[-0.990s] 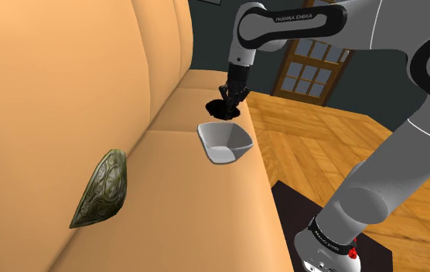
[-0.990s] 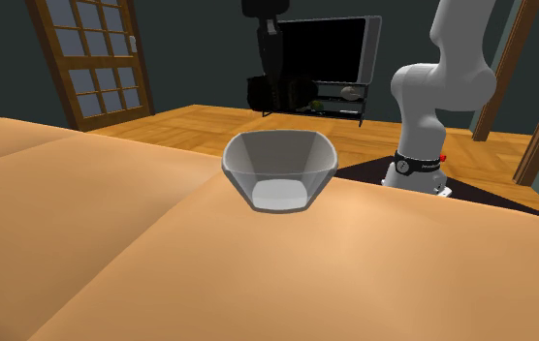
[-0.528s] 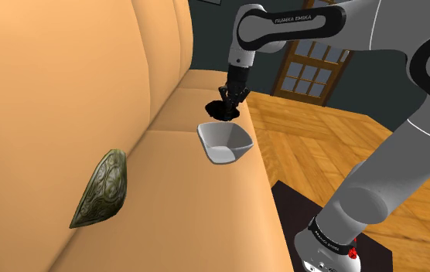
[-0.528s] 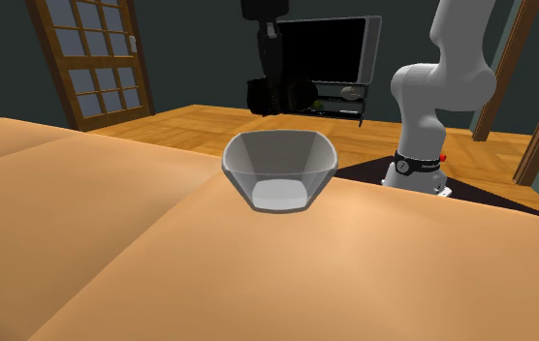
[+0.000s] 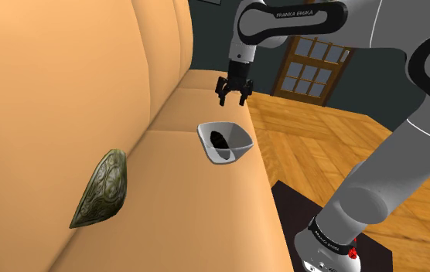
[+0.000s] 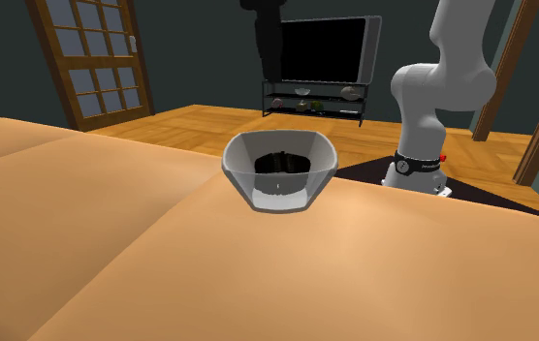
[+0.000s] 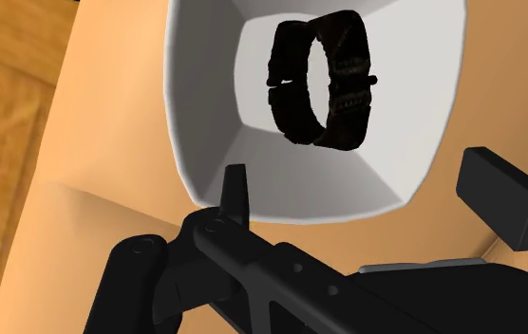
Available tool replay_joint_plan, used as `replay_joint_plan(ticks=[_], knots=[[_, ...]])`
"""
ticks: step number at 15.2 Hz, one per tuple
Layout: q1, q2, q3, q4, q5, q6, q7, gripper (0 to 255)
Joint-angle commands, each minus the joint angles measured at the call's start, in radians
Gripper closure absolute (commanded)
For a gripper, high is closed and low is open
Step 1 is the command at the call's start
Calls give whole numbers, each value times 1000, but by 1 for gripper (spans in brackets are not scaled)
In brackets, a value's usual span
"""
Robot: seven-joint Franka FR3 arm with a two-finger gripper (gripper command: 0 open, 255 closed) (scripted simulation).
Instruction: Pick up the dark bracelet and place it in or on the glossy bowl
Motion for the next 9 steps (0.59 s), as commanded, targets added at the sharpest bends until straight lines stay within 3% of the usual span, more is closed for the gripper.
replay_joint_plan(ticks=[1, 9], knots=[[-1, 4, -1, 68, -1, -64, 2, 0], [-1, 8, -2, 99, -2, -91, 3, 0]])
